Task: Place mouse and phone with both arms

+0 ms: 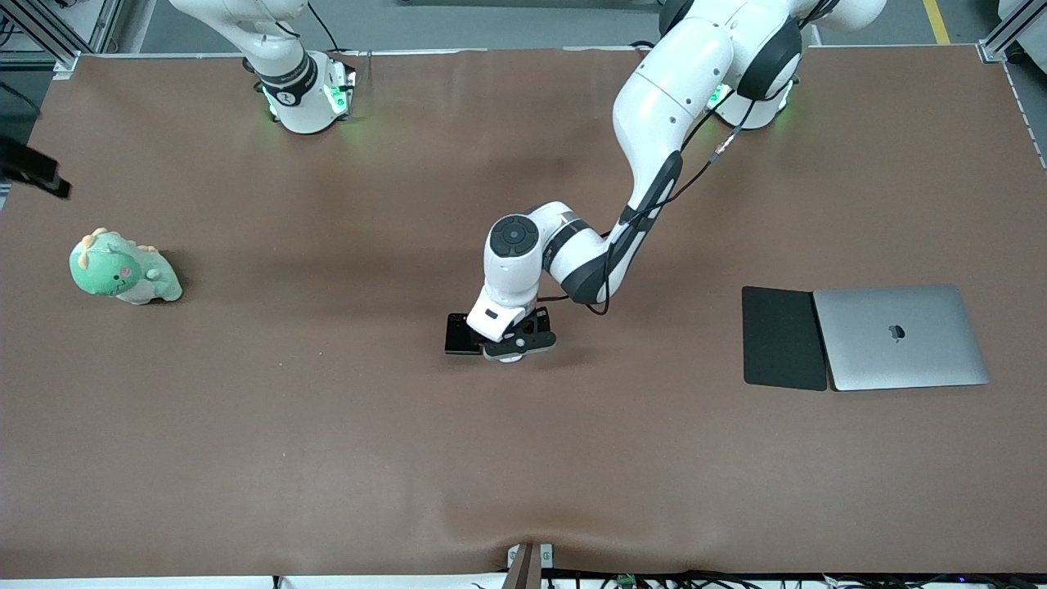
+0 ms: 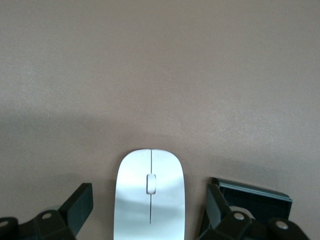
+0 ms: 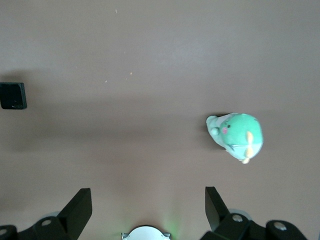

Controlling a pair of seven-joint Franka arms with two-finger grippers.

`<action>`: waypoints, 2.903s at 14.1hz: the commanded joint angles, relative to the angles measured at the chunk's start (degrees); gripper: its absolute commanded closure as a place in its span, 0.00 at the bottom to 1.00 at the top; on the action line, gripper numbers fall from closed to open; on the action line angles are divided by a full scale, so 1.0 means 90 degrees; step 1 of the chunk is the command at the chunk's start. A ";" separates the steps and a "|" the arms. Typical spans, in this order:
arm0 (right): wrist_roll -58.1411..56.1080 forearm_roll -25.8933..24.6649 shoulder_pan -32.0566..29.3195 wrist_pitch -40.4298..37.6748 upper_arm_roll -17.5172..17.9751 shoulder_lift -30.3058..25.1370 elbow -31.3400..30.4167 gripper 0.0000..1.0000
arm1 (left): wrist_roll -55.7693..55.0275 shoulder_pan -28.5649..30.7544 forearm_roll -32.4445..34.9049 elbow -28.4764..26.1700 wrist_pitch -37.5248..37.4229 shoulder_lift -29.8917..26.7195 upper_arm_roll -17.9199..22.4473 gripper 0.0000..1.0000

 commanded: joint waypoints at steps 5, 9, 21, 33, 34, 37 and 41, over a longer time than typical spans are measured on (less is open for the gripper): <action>0.0602 0.0137 0.0057 0.1196 -0.0016 -0.0036 -0.1084 0.00 | -0.0187 -0.0140 -0.0059 0.0105 0.0123 0.0336 0.0032 0.00; 0.0951 -0.0321 0.0572 0.2264 0.0033 -0.0498 -0.1892 0.00 | -0.0265 -0.0209 -0.0040 0.0105 0.0065 0.0249 0.0032 0.12; 0.1546 -0.0069 0.2008 0.2828 0.0043 0.0262 -0.1657 0.00 | 0.0419 0.0240 0.0533 -0.1132 -0.1303 -0.1380 0.0111 1.00; 0.2974 0.0655 0.4100 0.6882 0.0033 0.3750 -0.1637 0.00 | 0.2907 0.2903 0.0800 -0.5860 0.2270 -0.3863 -0.0347 1.00; 0.2974 0.0655 0.4109 0.6932 0.0033 0.3818 -0.1637 0.00 | 0.3247 0.3284 0.0800 -0.6055 0.2533 -0.3863 -0.0552 1.00; 0.2974 0.0586 0.4148 0.7079 0.0023 0.3926 -0.1666 0.00 | 0.3951 0.4825 0.0800 -0.6408 0.2925 -0.3815 -0.1477 1.00; 0.2974 0.0547 0.4402 0.7263 -0.0006 0.4112 -0.1676 0.00 | 0.5065 0.7043 0.0800 -0.6467 0.2946 -0.3405 -0.2923 1.00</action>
